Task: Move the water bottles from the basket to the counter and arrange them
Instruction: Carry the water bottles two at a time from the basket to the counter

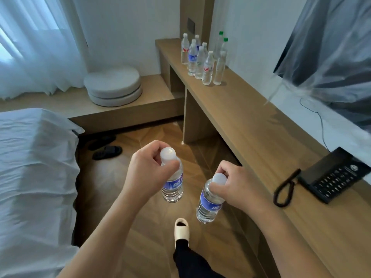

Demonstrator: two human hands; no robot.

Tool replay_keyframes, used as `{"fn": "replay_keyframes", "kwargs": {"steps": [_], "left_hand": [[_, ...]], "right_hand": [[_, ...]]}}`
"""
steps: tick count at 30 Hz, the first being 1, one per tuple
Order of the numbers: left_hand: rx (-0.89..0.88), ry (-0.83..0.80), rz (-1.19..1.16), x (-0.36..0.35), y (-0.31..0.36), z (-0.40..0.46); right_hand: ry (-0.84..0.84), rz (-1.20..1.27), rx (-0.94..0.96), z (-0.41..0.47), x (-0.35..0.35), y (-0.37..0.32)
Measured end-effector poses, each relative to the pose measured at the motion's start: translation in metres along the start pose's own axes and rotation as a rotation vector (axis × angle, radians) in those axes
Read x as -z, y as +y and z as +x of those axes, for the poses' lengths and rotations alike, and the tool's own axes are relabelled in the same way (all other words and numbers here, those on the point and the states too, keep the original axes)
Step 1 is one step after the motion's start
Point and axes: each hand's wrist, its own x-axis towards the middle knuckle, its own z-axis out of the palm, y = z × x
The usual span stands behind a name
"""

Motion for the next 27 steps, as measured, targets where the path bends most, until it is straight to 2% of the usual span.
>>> {"fn": "replay_keyframes", "kwargs": {"steps": [6, 12, 17, 24, 27], "left_hand": [[0.012, -0.047, 0.041, -0.004, -0.026, 0.14], [-0.004, 0.01, 0.028, 0.002, -0.041, 0.278], [0.024, -0.002, 0.019, -0.001, -0.081, 0.393], [-0.051, -0.2, 0.02, -0.001, -0.127, 0.571], [-0.112, -0.23, 0.04, 0.0, -0.137, 0.652]], "right_hand": [[0.002, 0.022, 0.001, 0.148, 0.006, -0.014], [0.054, 0.072, 0.018, 0.293, 0.027, -0.038], [0.049, 0.076, -0.027, 0.405, 0.03, -0.054], [0.041, 0.15, -0.184, 0.562, 0.029, -0.081], [0.087, 0.195, -0.25, 0.621, 0.042, -0.092]]}}
